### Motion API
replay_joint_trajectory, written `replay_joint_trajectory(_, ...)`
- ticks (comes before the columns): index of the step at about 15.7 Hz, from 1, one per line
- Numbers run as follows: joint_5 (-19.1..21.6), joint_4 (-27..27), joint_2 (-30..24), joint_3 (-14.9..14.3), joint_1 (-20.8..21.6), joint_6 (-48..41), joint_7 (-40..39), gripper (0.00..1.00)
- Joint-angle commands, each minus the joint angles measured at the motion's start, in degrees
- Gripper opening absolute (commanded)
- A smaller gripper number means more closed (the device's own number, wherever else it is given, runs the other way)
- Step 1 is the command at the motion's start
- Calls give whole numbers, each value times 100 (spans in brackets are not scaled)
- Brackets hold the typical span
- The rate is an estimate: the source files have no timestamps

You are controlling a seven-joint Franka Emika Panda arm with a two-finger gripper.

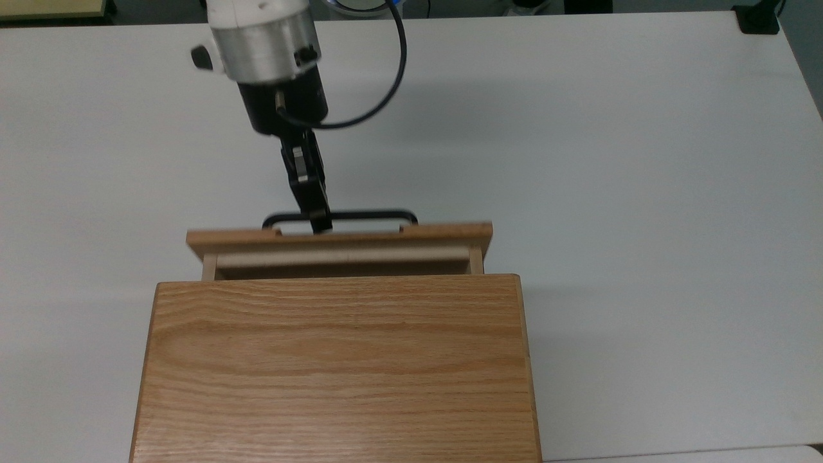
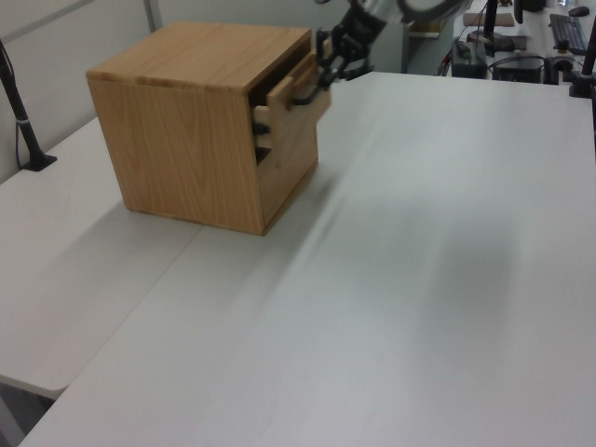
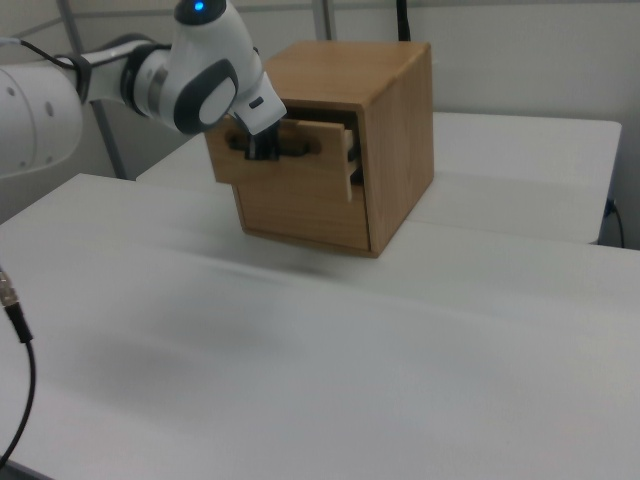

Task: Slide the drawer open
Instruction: 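Hook the handle and pull the drawer out of the cabinet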

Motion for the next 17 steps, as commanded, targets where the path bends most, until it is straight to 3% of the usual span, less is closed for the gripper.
replay_joint_trajectory(1, 17, -616, -851, 42, -119, -1069, -972, 0)
replay_joint_trajectory(9, -475, -1143, -1705, 33, -314, -2538, -1782, 1)
replay_joint_trajectory(13, -651, -1354, -1846, 33, -305, -2819, -1800, 9)
replay_joint_trajectory(14, -686, -1354, -1846, 33, -305, -2890, -1800, 16)
replay_joint_trajectory(15, -687, -1354, -1855, 33, -305, -2908, -1792, 30)
replay_joint_trajectory(16, -687, -1320, -1863, 33, -322, -2908, -1791, 57)
replay_joint_trajectory(17, -678, -1276, -1898, 7, -323, -2908, -1791, 75)
